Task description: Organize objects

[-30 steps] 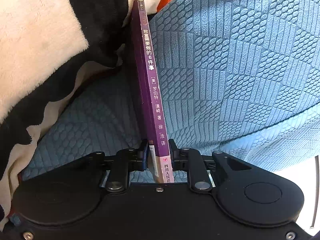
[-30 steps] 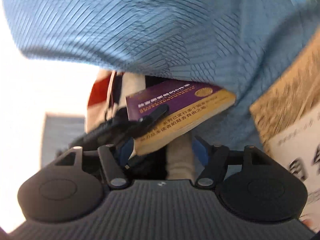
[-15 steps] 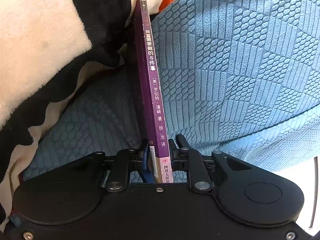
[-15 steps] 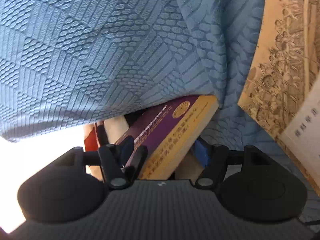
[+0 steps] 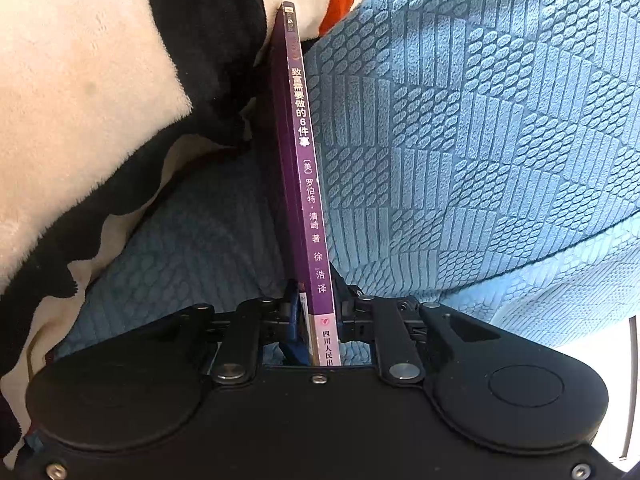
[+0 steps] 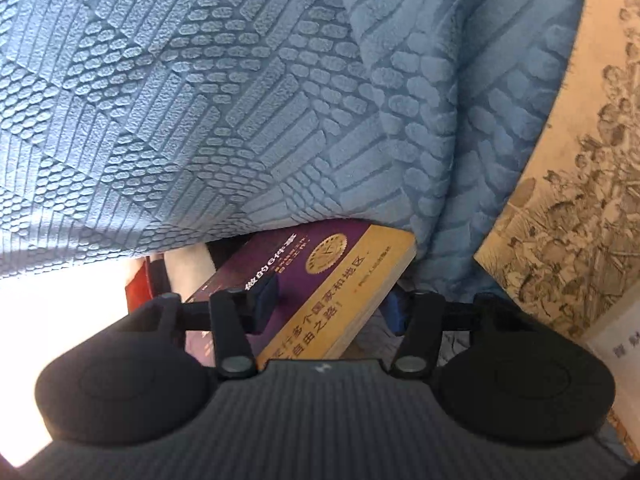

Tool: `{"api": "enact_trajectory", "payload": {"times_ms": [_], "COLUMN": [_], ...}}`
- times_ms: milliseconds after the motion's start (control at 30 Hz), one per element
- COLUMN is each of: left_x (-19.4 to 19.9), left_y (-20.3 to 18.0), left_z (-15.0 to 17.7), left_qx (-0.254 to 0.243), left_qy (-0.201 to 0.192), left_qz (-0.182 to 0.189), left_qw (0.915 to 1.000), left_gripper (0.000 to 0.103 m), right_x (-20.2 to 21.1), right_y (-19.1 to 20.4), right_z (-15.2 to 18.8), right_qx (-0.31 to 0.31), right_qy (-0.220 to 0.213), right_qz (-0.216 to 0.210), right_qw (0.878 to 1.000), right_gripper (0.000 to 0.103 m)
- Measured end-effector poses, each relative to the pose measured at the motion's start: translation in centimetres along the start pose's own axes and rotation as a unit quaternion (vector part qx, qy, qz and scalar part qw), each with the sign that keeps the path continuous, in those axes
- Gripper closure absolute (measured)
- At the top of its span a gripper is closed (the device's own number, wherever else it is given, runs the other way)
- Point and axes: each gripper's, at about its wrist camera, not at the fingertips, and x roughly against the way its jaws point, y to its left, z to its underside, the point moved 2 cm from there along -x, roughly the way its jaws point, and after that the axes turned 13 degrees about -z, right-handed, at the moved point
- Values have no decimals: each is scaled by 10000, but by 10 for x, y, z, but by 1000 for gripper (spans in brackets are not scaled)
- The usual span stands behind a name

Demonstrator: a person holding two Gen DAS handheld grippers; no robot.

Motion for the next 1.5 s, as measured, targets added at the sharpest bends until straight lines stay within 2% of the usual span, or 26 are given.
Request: {"api": "enact_trajectory", "payload": {"times_ms": [100, 267, 433, 633, 733, 1000, 1500], "left_x": [2, 9, 26, 48, 56, 78, 151], "left_y": [0, 0, 1, 4, 3, -14, -70], "left_z": [0, -2, -2, 3, 7, 29, 68], "left_qx": [0, -13, -25, 182, 322, 349, -128], "left_qy": [-14, -41, -244, -340, -235, -244, -269], "left_qz": [54, 292, 623, 941, 1134, 1418, 1728], "left_qw": [10000, 9996, 9978, 9948, 9927, 9890, 9845], "left_gripper": [89, 89, 88, 86, 86, 85, 85], "right_x": [2, 16, 34, 54, 70, 108, 200], "right_y": [2, 9, 35, 71, 89, 124, 175], "right_z": [0, -1, -3, 5, 11, 13, 30], "right_qx": [63, 323, 737, 1365, 1677, 2187, 2344], "right_qy": [-21, -99, -13, 128, 84, 64, -322], "right_qz": [-12, -243, -431, -495, -526, -441, -709], "right_qw": [10000, 9991, 9963, 9893, 9844, 9748, 9690], "right_gripper": [51, 66, 77, 80, 81, 81, 81]}}
